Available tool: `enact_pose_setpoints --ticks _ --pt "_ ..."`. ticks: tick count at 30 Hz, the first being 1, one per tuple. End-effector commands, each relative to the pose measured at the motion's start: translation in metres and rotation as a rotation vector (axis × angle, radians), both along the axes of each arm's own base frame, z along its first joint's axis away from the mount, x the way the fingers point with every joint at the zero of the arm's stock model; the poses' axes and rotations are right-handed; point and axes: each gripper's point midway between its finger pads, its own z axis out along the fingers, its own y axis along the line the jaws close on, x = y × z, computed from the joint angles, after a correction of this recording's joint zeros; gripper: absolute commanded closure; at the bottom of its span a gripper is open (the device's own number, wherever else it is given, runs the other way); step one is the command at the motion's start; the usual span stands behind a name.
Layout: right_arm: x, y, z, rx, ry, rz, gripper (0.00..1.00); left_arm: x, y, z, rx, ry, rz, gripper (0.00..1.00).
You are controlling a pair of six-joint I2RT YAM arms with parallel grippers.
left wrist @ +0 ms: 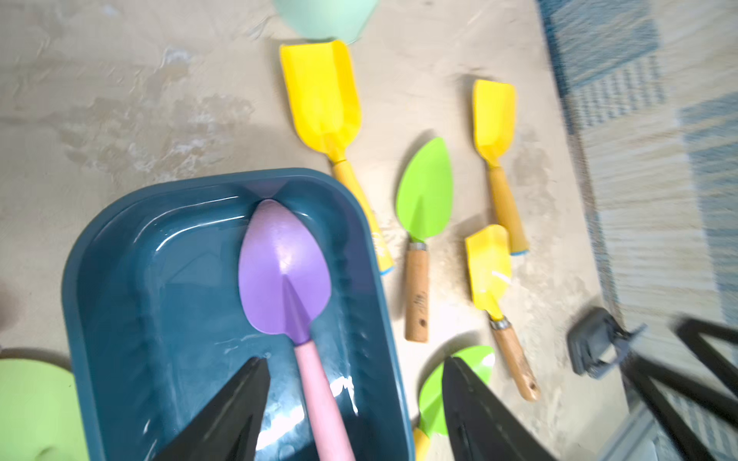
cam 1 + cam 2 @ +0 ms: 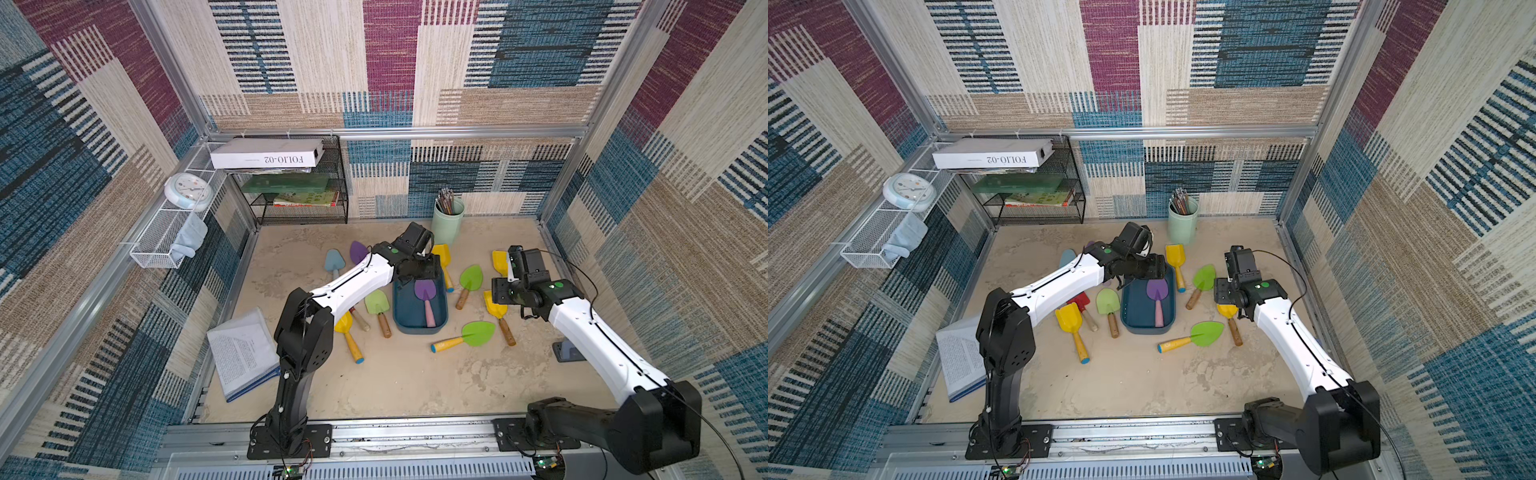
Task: Put the shovel into the storage box
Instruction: Place the shovel in the storage box, then pick up the shovel from the center of the board.
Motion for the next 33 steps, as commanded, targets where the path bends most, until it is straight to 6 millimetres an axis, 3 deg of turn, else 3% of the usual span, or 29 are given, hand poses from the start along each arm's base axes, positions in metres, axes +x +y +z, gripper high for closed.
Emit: enact_pose_setpoints --ticks 1,9,17,26,33 --pt "0.019 -0.017 -0.017 -0.007 0.012 -0.039 0.31 -0.009 -0.006 0.016 -0.045 -0.051 -0.06 0.27" --pt "0.069 -0.051 -0.062 0.006 0.091 -0.12 0.36 -0.028 -0.001 0.036 -0.087 -0.128 -0.113 0.2" --pt "0.106 -0.052 -0.101 0.031 0.195 -0.091 0.39 -0.026 0.004 0.031 -0.05 -0.141 -0.104 0.2" --pt "0.113 -0.056 -0.123 0.028 0.23 -0.107 0.45 -0.021 0.0 0.021 -0.034 -0.125 -0.11 0.2" --pt "0.105 -0.054 -0.134 0.042 0.254 -0.112 0.58 -0.02 -0.001 0.017 -0.029 -0.116 -0.112 0.2"
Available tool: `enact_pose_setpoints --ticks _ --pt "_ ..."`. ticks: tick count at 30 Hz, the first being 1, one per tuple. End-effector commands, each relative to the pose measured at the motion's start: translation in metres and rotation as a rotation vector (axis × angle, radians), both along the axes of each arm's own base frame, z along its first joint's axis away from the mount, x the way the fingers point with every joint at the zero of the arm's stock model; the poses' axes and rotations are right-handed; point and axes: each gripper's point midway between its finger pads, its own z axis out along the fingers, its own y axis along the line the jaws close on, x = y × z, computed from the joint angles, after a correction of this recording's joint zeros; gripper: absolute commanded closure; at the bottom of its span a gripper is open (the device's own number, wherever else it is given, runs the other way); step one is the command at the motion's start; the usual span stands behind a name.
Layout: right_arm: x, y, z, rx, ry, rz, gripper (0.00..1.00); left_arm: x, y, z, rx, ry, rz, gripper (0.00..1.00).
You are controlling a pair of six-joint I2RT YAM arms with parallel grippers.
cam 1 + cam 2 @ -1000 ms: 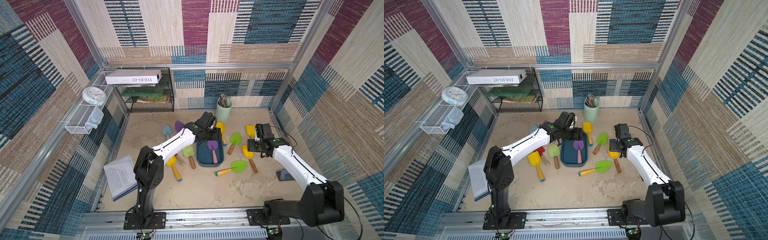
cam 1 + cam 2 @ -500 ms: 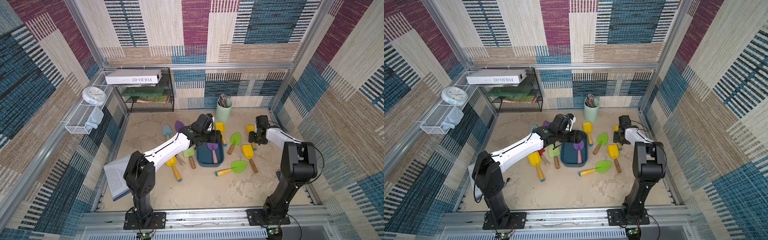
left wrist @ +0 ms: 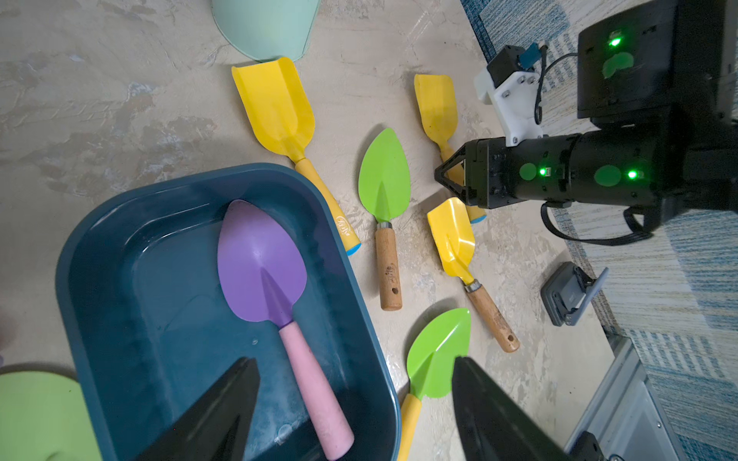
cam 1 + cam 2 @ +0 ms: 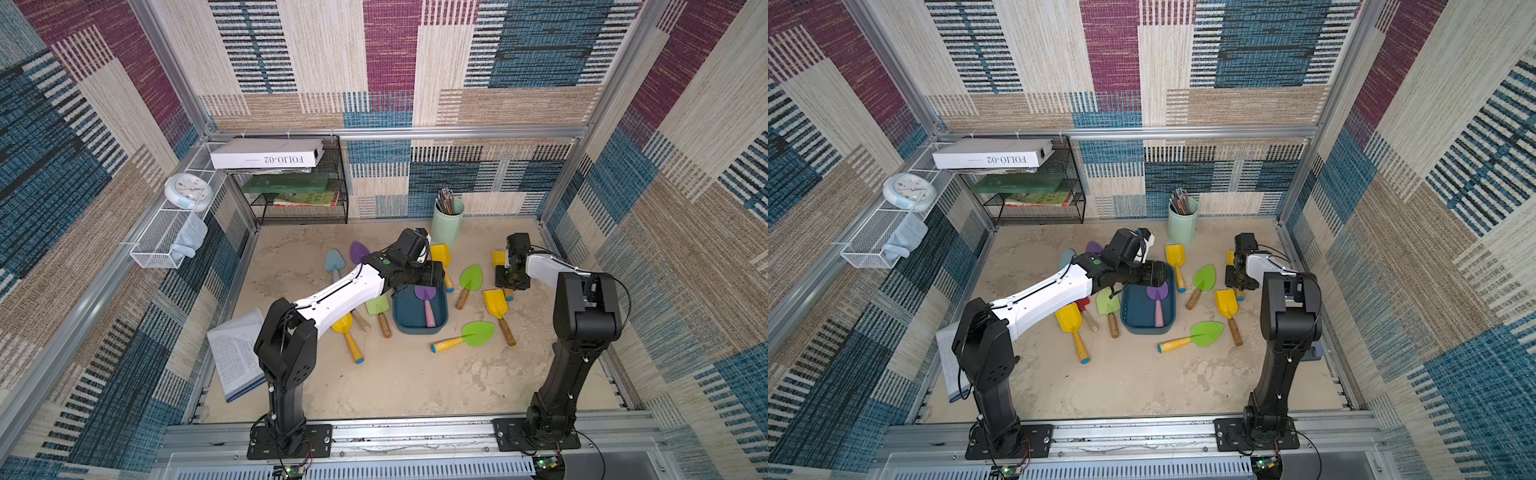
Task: Put the shovel into the storage box
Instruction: Pick up the shovel from the center of the board.
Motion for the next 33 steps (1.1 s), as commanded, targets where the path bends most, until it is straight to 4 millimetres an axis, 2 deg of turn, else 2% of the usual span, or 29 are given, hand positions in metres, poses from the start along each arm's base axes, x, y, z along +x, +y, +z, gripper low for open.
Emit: enact_pose_setpoints --ticks 1,9,17,21,26,29,33 --pt "-0.008 0.0 -0.007 0.006 0.021 -0.007 0.6 0.004 0.0 0.002 0.001 -0.015 0.0 0.2" --pt "-0.015 0.0 -0.012 0.003 0.036 -0.004 0.73 0.003 -0.002 0.004 -0.01 -0.007 -0.001 0.2" --pt "-0.011 -0.001 0.0 -0.008 0.019 0.007 0.99 0.0 -0.004 0.006 -0.028 0.002 -0.003 0.2" --pt "-0.01 -0.001 0.022 -0.013 -0.019 0.01 1.0 -0.001 -0.007 0.01 -0.052 0.008 -0.011 0.2" --pt "-0.015 0.013 0.069 0.031 -0.114 0.044 1.0 -0.007 -0.015 0.014 -0.079 -0.001 -0.045 0.2" --pt "-0.024 0.036 0.095 0.098 -0.158 0.126 1.0 -0.011 -0.023 0.017 -0.095 -0.019 -0.077 0.2" --pt "-0.041 0.077 0.115 0.165 -0.196 0.237 1.0 -0.01 -0.035 0.022 -0.129 -0.05 -0.105 0.2"
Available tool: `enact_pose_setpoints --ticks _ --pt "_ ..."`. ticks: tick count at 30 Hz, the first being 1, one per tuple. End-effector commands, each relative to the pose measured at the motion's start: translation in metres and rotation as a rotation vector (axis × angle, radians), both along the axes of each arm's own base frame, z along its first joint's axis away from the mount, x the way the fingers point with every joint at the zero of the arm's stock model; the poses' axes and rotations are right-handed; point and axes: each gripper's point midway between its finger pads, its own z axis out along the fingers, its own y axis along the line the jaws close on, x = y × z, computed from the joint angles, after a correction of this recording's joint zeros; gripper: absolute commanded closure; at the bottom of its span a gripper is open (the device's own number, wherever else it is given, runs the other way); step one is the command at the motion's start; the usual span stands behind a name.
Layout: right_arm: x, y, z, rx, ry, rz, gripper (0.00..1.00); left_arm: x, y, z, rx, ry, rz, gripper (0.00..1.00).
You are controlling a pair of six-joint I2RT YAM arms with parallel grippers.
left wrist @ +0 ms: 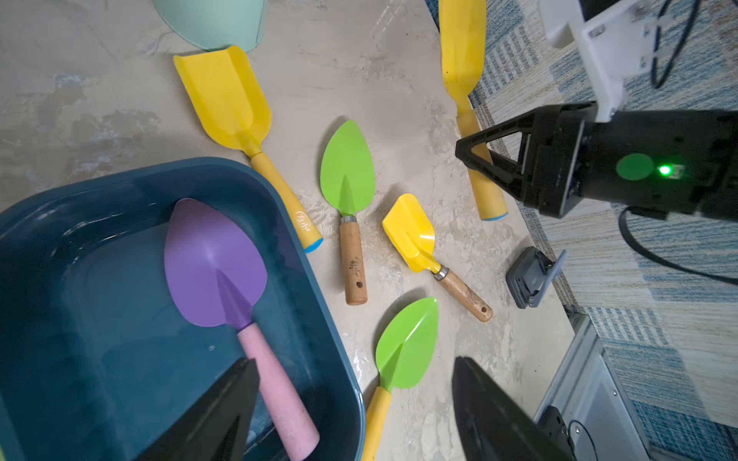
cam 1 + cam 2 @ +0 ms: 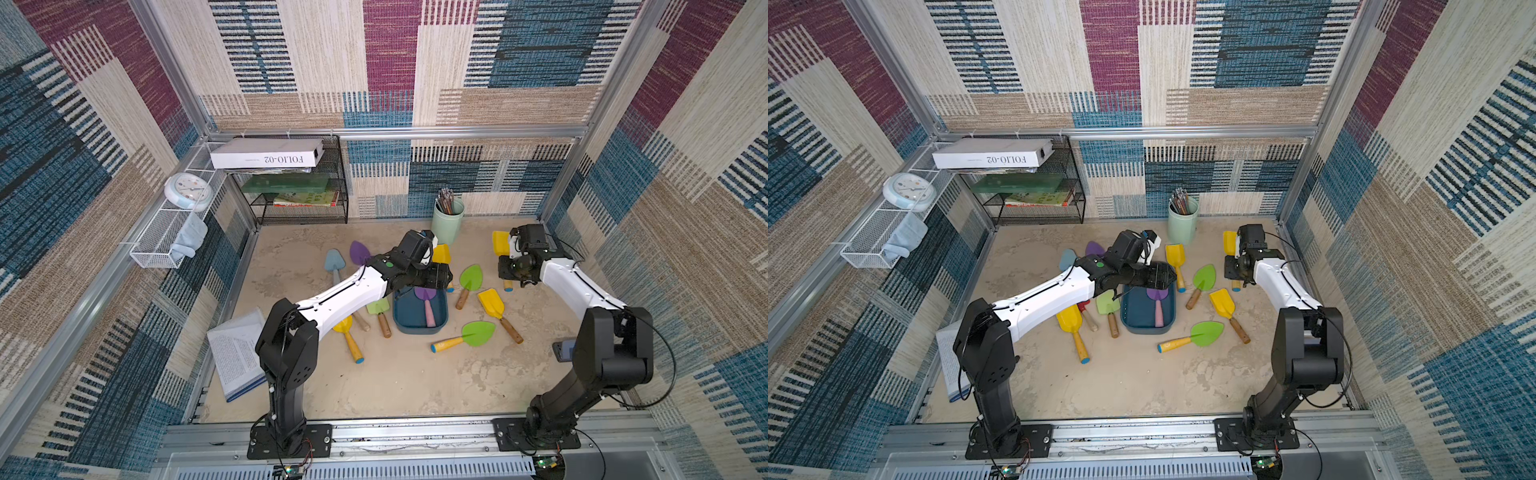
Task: Put the shovel into the storage box
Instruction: Pick up the shovel from the center of the board.
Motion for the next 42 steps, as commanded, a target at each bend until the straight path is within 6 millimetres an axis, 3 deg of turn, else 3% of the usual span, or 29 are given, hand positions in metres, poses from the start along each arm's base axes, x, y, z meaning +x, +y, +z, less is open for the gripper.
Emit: enact_pose_setpoints --ticks 1,7,15,21,25,31,42 --pt "-0.019 0.04 0.009 0.07 0.004 0.124 1.0 0.004 -0.015 0.015 -0.067 -0.058 -0.038 0.2" --pt "-0.046 0.089 0.02 0.102 -0.003 0.251 1.0 0.02 -0.024 0.012 -0.106 -0.086 0.005 0.22" --pt "-0.067 0.124 0.031 0.145 -0.025 0.315 1.0 0.039 -0.024 0.004 -0.147 -0.117 0.104 0.27" --pt "-0.075 0.132 0.029 0.16 -0.018 0.331 1.0 0.048 -0.021 -0.001 -0.172 -0.126 0.162 0.38" --pt "-0.078 0.134 0.028 0.163 -0.017 0.333 1.0 0.054 -0.018 -0.003 -0.17 -0.136 0.199 0.52" --pt "-0.079 0.135 0.026 0.164 -0.015 0.326 1.0 0.059 -0.02 -0.004 -0.168 -0.136 0.216 0.59" --pt "-0.076 0.143 0.028 0.184 -0.029 0.314 1.0 0.063 -0.024 -0.009 -0.164 -0.12 0.223 0.82"
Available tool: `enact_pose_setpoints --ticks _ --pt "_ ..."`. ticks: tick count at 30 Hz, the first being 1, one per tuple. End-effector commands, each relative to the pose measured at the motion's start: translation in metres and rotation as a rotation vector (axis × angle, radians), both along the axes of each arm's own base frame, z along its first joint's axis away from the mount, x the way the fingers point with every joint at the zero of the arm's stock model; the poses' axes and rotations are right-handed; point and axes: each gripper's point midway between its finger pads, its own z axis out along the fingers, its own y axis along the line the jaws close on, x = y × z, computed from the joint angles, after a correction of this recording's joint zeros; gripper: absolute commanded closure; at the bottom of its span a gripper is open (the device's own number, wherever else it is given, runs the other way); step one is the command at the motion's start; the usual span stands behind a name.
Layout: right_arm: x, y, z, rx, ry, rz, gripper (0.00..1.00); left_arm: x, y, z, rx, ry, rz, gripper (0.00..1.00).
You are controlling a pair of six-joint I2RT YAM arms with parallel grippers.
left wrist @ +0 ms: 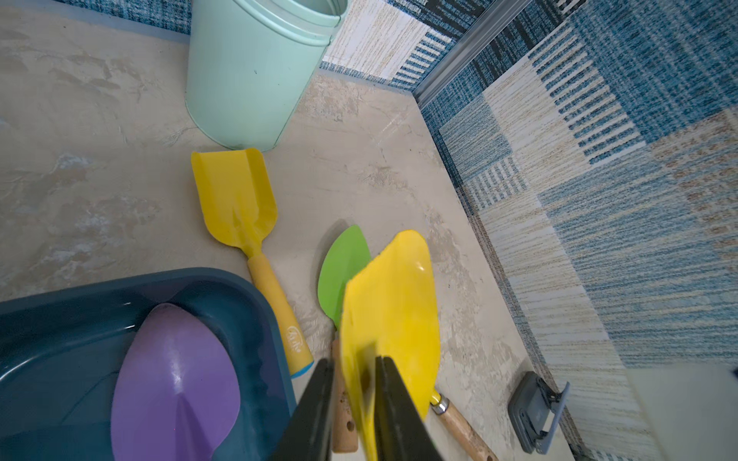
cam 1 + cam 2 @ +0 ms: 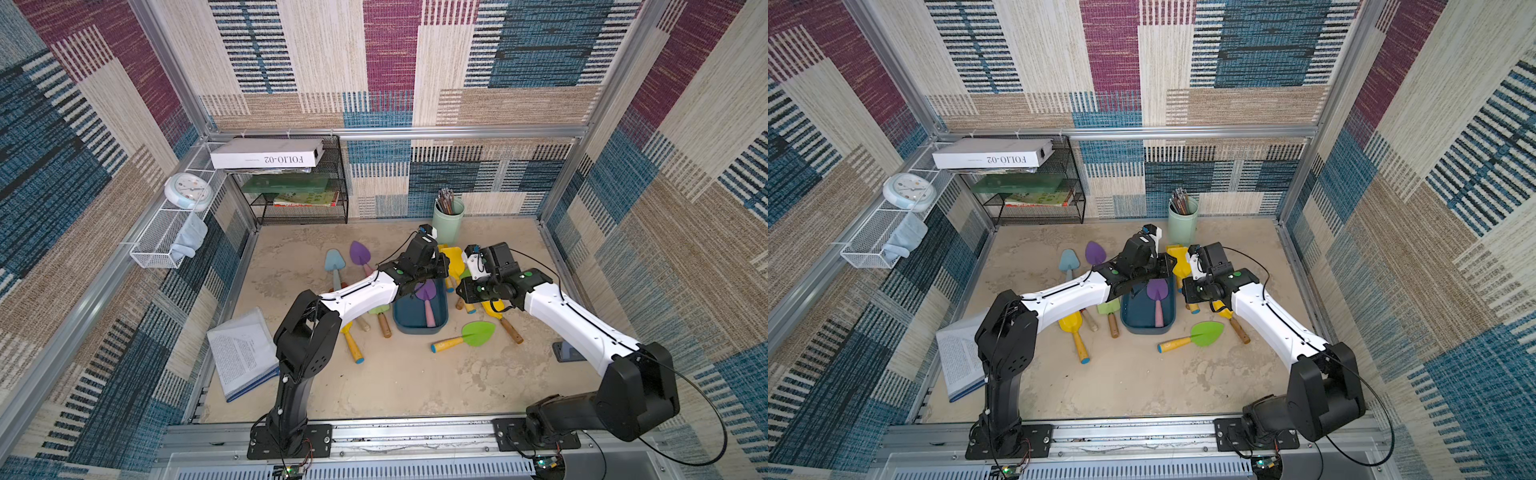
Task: Put the shovel into the storage box
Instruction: Pick up the shovel from the center of the board.
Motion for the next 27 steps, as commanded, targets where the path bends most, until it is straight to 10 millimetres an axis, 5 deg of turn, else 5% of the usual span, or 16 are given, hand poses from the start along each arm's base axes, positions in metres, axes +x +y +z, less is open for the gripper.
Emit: enact_pose_setpoints --ticks 1,8,14,17,20,27 --pt "0.008 0.004 0.007 0.023 -0.033 -0.014 1.0 0.003 -0.001 0.001 -0.005 -0.003 0.007 0.83" --pt "0.01 0.01 0.007 0.024 -0.031 -0.02 1.0 0.004 -0.001 -0.003 0.006 0.006 0.011 1.0" --pt "0.013 0.014 0.012 0.036 -0.039 -0.041 1.0 0.005 -0.001 -0.006 0.021 0.011 0.019 1.0" --pt "0.014 0.017 0.019 0.058 -0.049 -0.039 0.66 0.005 0.001 -0.008 0.04 0.011 0.03 1.0" --pt "0.013 0.018 0.028 0.07 -0.065 -0.04 0.45 0.006 0.005 -0.01 0.072 0.008 0.042 1.0" --pt "0.006 0.004 0.067 0.069 -0.154 -0.076 0.32 0.007 0.026 -0.005 0.17 -0.021 0.083 1.0"
